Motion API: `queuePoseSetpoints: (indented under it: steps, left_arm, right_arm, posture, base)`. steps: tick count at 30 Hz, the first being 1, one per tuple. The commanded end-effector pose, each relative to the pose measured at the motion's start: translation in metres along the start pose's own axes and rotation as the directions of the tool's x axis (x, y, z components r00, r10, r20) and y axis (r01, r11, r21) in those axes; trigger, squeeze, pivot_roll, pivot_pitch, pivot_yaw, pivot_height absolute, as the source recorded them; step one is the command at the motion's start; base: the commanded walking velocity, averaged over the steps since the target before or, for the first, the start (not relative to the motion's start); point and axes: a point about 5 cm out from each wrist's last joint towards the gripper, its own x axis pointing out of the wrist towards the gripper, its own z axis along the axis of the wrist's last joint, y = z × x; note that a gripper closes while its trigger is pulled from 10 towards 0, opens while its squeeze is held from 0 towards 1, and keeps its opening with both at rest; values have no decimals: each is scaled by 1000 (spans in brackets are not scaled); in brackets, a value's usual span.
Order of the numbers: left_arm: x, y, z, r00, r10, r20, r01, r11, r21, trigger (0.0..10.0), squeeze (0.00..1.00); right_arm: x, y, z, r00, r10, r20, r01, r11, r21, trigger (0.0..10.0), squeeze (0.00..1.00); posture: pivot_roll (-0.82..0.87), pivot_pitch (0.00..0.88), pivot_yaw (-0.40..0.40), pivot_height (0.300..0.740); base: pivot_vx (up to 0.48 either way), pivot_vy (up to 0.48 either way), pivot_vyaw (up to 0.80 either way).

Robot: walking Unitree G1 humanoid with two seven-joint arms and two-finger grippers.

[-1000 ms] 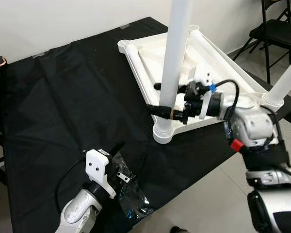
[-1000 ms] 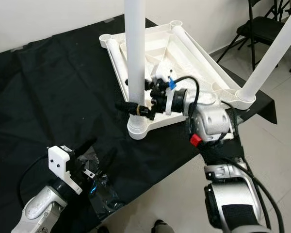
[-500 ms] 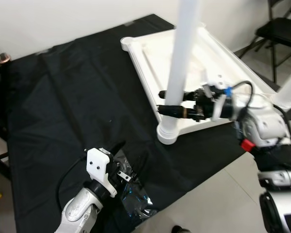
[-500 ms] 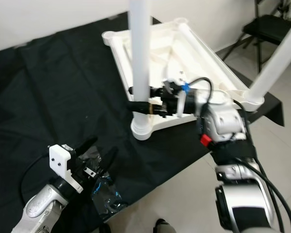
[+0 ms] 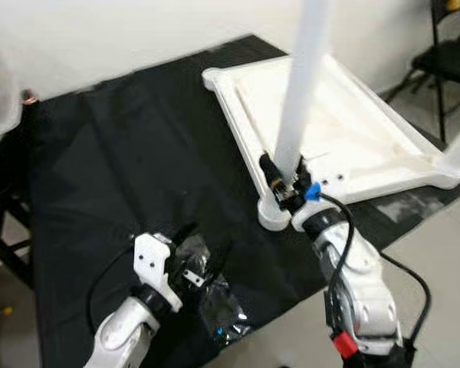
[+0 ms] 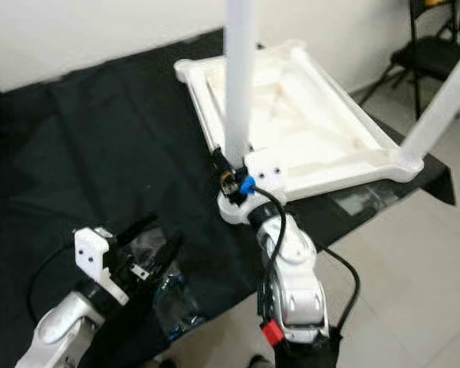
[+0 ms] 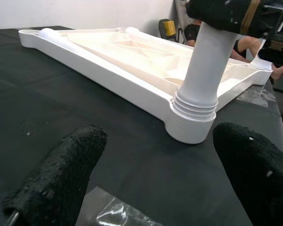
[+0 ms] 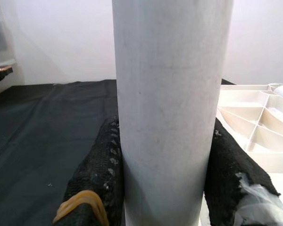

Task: Building children table

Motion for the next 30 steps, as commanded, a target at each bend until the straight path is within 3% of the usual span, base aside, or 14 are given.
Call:
queuePoseSetpoints:
  steps: [1, 3, 4, 6, 7, 8, 10, 13, 18, 19, 20, 21, 23, 30]
  left_arm:
    - [-2, 1, -5, 1000, -2, -27, 1, 1000, -13, 10000, 0]
    - [-2, 2, -5, 1000, 3, -26, -3, 1000, -12, 10000, 0]
    - [-2, 2, -4, 1000, 9, -24, -9, 1000, -10, 10000, 0]
    - [-2, 3, -4, 1000, 13, -22, -13, 1000, -8, 10000, 0]
    - [-2, 3, -4, 1000, 16, -22, -16, 1000, -7, 10000, 0]
    - [-2, 3, -4, 1000, 16, -22, -16, 1000, -8, 10000, 0]
    - [-2, 3, -4, 1000, 15, -22, -15, 1000, -9, 10000, 0]
    - [-1, 2, -4, 1000, 11, -22, -12, 1000, -12, 10000, 0]
    - [-2, 0, -4, 1000, 13, -20, -14, 1000, -13, 10000, 0]
    - [-2, 0, -4, 1000, 15, -19, -15, 1000, -13, 10000, 0]
    - [-2, 0, -4, 1000, 16, -19, -16, 1000, -14, 10000, 0]
    - [-2, 0, -4, 1000, 16, -19, -16, 1000, -14, 10000, 0]
    - [-3, -1, -4, 1000, 16, -20, -17, 1000, -17, 10000, 0]
    - [-5, -2, -5, 1000, 16, -26, -17, 1000, -19, 10000, 0]
  right_arm:
    - [-6, -2, -37, 980, -9, -199, 18, 999, 41, 0, 0]
    - [-4, -3, -36, 979, -1, -202, 10, 999, 41, 0, 0]
    - [-3, -4, -34, 980, -20, -197, 28, 999, 38, 10000, 0]
    - [-1, -6, -31, 980, -39, -194, 46, 998, 31, 10000, 0]
    - [2, -12, -25, 983, -64, -169, 71, 997, 32, 10000, 910]
    - [7, -17, -17, 990, -50, -128, 56, 998, 42, 10000, 1000]
    - [9, -19, -12, 994, -41, -102, 46, 998, 47, 10000, 1000]
    - [23, -28, 19, 984, 170, 53, -169, 985, -25, 10000, 1000]
    - [26, -36, 41, 900, 430, 66, -424, 901, -86, 10000, 1000]
    - [23, -38, 41, 866, 500, 26, -494, 861, -125, 10000, 1000]
    - [18, -38, 37, 788, 612, -67, -613, 771, -171, 10000, 0]
    - [18, -38, 37, 788, 612, -67, -613, 771, -171, 10000, 0]
    - [14, -44, 33, 676, 717, -171, -737, 656, -165, 10000, 0]
    - [32, -64, 48, 647, 745, -161, -763, 629, -151, 10000, 0]
  posture:
    - [19, 214, 43, 740]
    - [21, 215, 44, 740]
    - [23, 214, 45, 740]
    - [23, 214, 45, 740]
    - [24, 217, 45, 740]
    - [25, 218, 42, 740]
    - [25, 218, 42, 740]
    - [27, 222, 47, 740]
    - [30, 225, 42, 740]
    - [31, 223, 41, 740]
    - [29, 222, 45, 740]
    - [29, 222, 45, 740]
    - [35, 220, 43, 740]
    - [47, 218, 42, 740]
  base:
    - [0, 0, 0]
    - [0, 0, 0]
    - [0, 0, 0]
    - [0, 0, 0]
    - [0, 0, 0]
    - [0, 0, 0]
    - [0, 0, 0]
    - [0, 0, 0]
    - [0, 0, 0]
    - [0, 0, 0]
    - [0, 0, 0]
    - [0, 0, 0]
    - [0, 0, 0]
    - [0, 0, 0]
